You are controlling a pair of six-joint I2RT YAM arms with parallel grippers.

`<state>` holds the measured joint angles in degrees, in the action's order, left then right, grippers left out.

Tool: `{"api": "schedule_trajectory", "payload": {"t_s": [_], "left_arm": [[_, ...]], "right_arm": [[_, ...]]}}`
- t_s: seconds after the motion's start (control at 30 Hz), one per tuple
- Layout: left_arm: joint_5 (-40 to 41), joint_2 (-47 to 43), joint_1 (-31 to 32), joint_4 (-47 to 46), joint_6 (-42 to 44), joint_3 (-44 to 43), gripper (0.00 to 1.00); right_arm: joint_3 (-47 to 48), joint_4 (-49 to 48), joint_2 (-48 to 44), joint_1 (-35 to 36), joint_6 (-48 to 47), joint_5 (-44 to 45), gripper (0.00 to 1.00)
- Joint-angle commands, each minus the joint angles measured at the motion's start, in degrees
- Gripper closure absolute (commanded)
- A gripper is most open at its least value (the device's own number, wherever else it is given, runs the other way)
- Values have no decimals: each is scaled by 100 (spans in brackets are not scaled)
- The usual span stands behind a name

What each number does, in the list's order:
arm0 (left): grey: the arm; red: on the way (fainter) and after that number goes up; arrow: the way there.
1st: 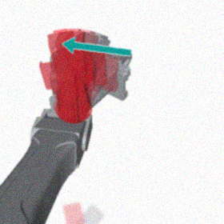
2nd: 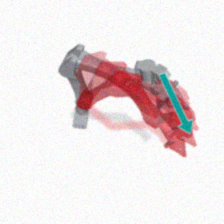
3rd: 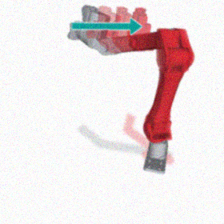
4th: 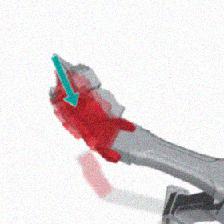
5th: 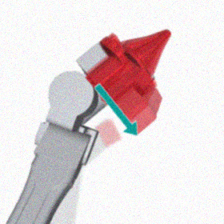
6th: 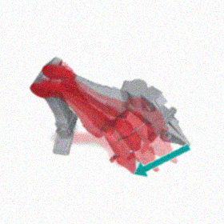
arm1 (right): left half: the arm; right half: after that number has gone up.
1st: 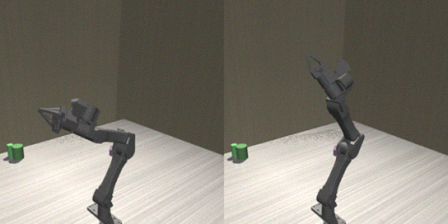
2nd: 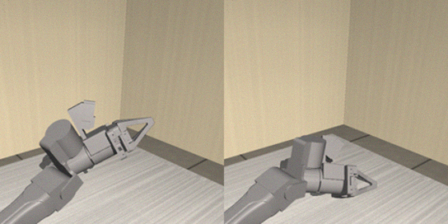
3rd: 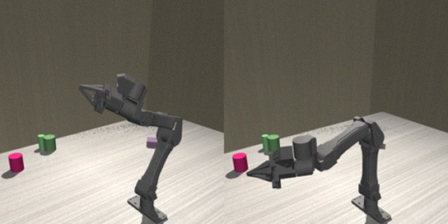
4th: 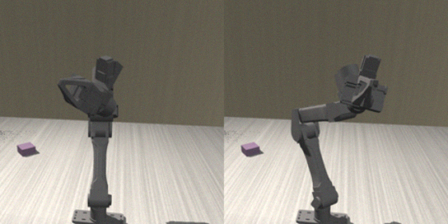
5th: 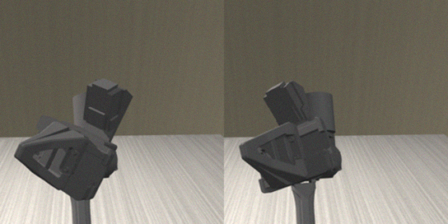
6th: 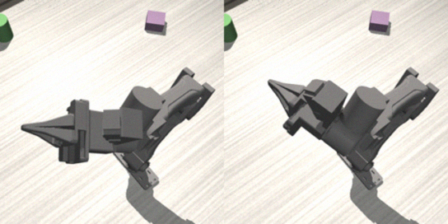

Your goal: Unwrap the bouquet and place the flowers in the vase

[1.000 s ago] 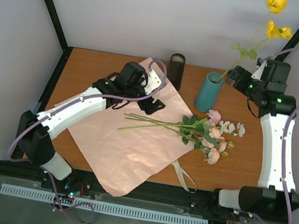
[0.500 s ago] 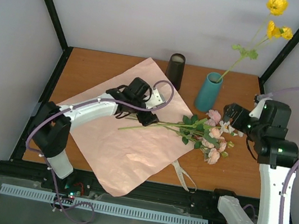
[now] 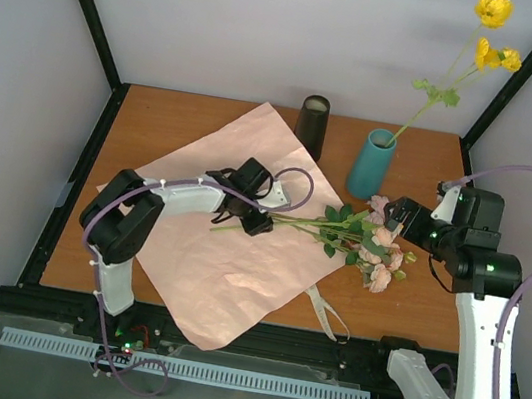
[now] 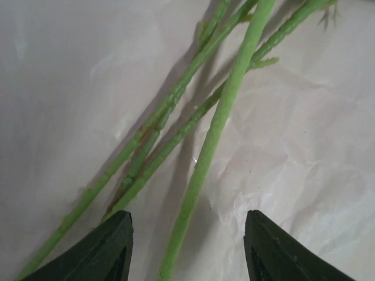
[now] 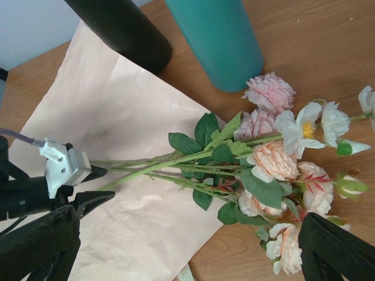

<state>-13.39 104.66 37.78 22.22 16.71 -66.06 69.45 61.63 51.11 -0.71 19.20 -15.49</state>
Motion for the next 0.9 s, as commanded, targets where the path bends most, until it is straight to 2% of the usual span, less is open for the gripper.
{"api": "schedule_trajectory", "payload": {"t_s": [0.0, 0.2, 0.37, 0.43, 0.53, 0.7, 0.87], "left_arm": [[37, 114, 54, -290, 170, 129, 47], [182, 282, 47, -573, 107, 261, 54], [18, 391, 54, -711, 86, 318, 78], [-215, 348, 56, -593, 51, 278, 85], [-559, 122, 61, -431, -96, 291, 85], [-1072, -532, 102, -385, -229, 817, 77], [-1007, -660, 102, -465, -208, 1018, 64]], "right_arm": [[-56, -79, 55, 18, 66, -198, 0], [-99, -47, 31, 18, 59, -209, 0], [-75, 6, -11, 18, 31, -162, 0], [-61, 0, -35, 18, 37, -152, 0], [-71, -15, -66, 18, 51, -150, 0], [-107, -33, -92, 18, 60, -157, 0], [-181, -124, -112, 18, 83, -202, 0]]}}
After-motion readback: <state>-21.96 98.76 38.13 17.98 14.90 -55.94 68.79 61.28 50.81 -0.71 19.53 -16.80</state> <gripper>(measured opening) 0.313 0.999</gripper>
